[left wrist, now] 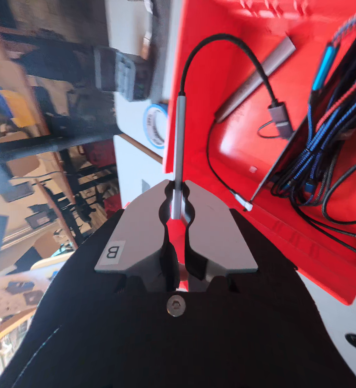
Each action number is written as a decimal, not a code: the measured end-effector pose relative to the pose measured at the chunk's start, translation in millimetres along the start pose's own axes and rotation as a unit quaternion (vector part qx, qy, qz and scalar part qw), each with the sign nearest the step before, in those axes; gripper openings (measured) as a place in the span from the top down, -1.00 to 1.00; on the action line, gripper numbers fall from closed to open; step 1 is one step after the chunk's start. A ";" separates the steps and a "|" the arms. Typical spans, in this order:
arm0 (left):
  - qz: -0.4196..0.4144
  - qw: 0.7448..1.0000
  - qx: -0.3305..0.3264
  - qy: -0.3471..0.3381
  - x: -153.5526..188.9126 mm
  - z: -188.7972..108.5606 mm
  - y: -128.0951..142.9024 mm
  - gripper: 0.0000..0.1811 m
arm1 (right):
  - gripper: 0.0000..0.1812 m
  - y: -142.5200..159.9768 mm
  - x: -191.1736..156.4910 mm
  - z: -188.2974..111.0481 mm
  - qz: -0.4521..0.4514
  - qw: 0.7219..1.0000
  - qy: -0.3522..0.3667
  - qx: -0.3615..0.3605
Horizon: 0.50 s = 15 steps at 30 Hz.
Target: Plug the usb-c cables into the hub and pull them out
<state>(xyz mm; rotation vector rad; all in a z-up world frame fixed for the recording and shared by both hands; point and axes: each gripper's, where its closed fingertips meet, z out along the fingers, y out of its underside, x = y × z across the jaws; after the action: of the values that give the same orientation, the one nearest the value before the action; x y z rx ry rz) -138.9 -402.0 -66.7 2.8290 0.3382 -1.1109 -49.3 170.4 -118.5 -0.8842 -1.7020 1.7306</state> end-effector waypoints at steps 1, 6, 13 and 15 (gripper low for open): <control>-0.014 0.999 0.015 -0.025 -9.6 -11.9 -4.6 0.91 | 0.60 -0.1 -0.3 -0.1 0.001 1.000 -0.001 0.000; -0.102 0.981 0.101 -0.131 -44.5 -67.8 -33.8 0.91 | 0.60 -1.9 -3.6 -0.9 0.002 1.000 -0.006 0.004; -0.186 0.951 0.184 -0.166 -41.9 -94.0 -86.0 0.91 | 0.60 -15.2 -10.8 -2.7 -0.001 1.000 -0.011 0.005; -0.199 0.945 0.209 -0.155 -30.8 -95.5 -108.6 0.91 | 0.59 -30.7 -19.4 -3.5 -0.019 0.999 -0.025 0.009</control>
<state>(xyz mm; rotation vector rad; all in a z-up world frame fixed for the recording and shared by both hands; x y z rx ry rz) -123.1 -286.7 24.6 2.9267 0.7498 -1.8866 -36.2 159.1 -86.4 -0.8017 -1.7220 1.7545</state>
